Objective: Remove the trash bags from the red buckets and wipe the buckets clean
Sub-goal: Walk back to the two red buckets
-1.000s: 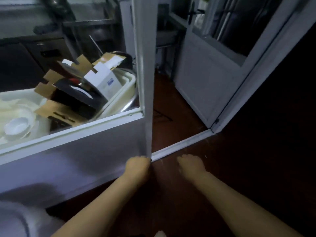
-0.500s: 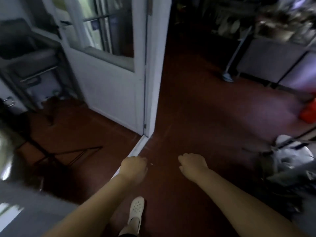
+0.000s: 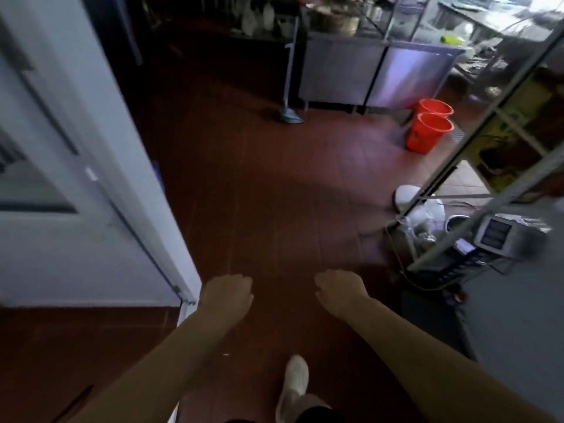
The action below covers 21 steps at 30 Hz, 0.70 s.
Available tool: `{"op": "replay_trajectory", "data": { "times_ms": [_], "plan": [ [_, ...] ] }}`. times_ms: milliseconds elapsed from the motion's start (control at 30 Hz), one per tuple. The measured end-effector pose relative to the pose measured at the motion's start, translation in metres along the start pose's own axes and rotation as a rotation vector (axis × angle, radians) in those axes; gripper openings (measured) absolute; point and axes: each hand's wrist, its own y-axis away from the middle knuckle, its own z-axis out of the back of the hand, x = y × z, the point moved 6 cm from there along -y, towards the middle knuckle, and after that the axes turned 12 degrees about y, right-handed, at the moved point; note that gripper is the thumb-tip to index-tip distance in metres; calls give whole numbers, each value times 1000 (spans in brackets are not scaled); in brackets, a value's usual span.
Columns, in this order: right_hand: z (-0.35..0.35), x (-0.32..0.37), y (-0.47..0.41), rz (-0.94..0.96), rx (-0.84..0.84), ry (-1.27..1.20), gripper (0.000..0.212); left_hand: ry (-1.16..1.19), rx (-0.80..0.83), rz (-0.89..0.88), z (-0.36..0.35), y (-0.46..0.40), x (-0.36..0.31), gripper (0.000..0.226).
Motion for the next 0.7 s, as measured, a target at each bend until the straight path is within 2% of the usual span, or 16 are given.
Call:
{"op": "replay_trajectory", "data": {
  "times_ms": [133, 300, 567, 700],
  "plan": [
    [-5, -59, -70, -61, 7, -9, 26, -9, -1, -83, 15, -101, -17, 23],
    [3, -151, -175, -118, -15, -46, 23, -36, 1, -80, 47, -236, -40, 22],
    [50, -274, -320, -101, -9, -40, 31, -3, -4, -77, 106, -414, -74, 21],
    [66, -324, -397, -100, -19, -46, 24, -19, 3, -91, 126, -514, -78, 22]
  ]
}}
